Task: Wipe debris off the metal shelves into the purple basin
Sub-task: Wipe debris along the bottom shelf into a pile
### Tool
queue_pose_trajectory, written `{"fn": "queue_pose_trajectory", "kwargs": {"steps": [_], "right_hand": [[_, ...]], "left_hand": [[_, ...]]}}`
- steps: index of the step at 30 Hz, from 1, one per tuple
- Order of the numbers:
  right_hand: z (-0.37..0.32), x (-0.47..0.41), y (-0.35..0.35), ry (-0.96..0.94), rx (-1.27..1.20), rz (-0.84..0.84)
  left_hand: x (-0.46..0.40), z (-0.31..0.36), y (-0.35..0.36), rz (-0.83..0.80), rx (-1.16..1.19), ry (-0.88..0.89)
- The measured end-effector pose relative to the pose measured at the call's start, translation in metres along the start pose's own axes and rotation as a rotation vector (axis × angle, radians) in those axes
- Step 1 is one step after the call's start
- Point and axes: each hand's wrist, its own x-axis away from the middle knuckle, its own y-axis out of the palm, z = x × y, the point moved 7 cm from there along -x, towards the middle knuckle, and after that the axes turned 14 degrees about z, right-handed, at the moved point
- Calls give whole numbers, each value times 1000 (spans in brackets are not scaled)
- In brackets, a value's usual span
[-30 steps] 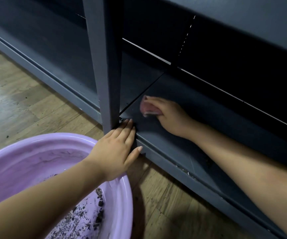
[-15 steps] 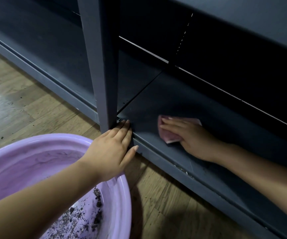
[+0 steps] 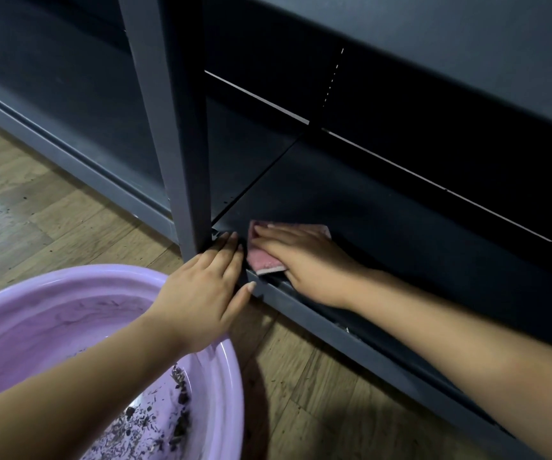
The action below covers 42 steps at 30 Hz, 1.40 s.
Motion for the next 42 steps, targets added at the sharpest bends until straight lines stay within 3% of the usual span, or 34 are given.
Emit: {"fn": "queue_pose_trajectory", "kwargs": {"steps": [3, 7, 13, 18, 24, 27, 31, 36, 42], "right_hand": [[29, 32, -13, 44, 16, -13], [70, 72, -32, 253, -45, -55], [119, 102, -80, 584, -264, 272], [168, 166, -75, 987, -167, 321], [143, 149, -45, 862, -209, 404], [113, 131, -44, 669, -50, 432], [91, 115, -32, 590, -54, 361], [96, 128, -44, 785, -456, 344], [122, 233, -87, 1199, 21, 593]], "left_hand": [[1, 0, 2, 1, -13, 15], [-1, 2, 3, 2, 2, 18], [-11, 19, 3, 33, 62, 124], [-28, 49, 9, 83, 92, 158], [-37, 77, 27, 52, 88, 154], [-36, 80, 34, 10, 78, 148], [-35, 80, 36, -27, 74, 147], [-35, 81, 37, -72, 90, 156], [-38, 82, 37, -107, 109, 195]]}}
